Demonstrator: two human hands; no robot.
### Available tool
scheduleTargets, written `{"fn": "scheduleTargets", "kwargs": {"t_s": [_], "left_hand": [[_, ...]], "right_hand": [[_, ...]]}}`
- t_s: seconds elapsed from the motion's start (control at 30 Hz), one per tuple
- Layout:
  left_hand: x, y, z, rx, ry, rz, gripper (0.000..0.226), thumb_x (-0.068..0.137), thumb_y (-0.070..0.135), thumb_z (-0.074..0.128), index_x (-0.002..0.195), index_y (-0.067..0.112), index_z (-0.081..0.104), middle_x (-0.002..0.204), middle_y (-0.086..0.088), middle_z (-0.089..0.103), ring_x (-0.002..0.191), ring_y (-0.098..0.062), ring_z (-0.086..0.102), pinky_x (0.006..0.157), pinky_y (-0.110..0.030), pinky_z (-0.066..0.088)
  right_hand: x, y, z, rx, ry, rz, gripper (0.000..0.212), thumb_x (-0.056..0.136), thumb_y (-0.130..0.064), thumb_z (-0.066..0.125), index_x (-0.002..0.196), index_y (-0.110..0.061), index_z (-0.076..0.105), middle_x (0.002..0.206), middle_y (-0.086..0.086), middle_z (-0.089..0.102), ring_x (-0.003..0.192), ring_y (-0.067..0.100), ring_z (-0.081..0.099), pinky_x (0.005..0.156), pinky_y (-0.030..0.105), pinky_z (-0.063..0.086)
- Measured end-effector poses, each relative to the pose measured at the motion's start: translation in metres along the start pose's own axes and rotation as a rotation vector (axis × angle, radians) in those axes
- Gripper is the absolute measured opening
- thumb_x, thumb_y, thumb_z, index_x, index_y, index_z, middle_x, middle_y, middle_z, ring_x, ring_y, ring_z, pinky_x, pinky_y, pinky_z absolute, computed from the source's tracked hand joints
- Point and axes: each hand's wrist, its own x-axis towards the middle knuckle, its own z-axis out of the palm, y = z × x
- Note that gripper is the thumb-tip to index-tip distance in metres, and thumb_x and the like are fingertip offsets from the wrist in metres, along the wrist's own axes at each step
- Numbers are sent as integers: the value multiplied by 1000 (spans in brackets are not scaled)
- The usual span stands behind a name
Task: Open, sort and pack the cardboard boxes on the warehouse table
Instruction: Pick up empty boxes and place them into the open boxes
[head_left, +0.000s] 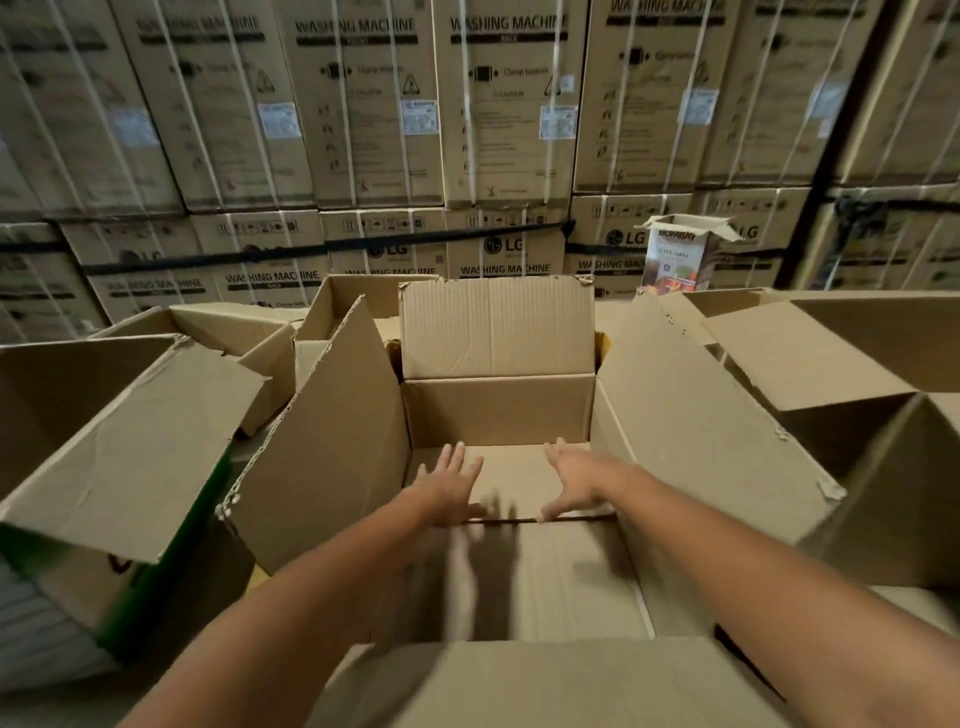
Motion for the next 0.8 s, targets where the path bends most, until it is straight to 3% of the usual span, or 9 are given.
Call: {"fn": "scheduleTargets", "kwargs": {"t_s": [0.13,0.27,0.37,0.6,0.8], "left_hand": [[-37,16,-66,26,228,67,85,97,59,45,160,22,1,166,-12,-14,153,-29,-12,119,-59,16],[-101,45,-112,25,474,130,83,98,56,45,160,23,1,165,-12,-15,153,-28,-12,122,-54,14],[-166,71,-128,-107,612,166,82,98,56,45,159,27,-2,164,-7,-20,151,-24,-18,123,-48,7],[-285,117,-105,-290,869,161,80,94,60,43,159,33,4,165,4,-19,150,-11,-21,118,-31,-4],[-349,118,-63,-319,1018,32,73,96,57,47,158,31,16,167,7,5,153,-10,0,120,-36,11]], "right_hand": [[-55,-11,-55,43,228,-54,120,81,-68,66,159,-11,-4,168,9,-5,155,24,5,123,41,20],[-133,-20,-83,78,464,-132,113,84,-71,59,160,-20,-7,168,0,-8,155,19,2,120,45,26],[-197,-21,-81,163,634,-195,107,86,-71,56,159,-26,-8,167,-7,-11,154,11,-1,117,44,29],[-292,-28,-37,497,905,-362,100,86,-60,64,160,-31,2,167,-14,0,151,2,9,112,21,20],[-331,-62,-11,642,960,-441,94,85,-63,62,159,-30,15,165,-13,13,142,-7,16,108,4,14]]}}
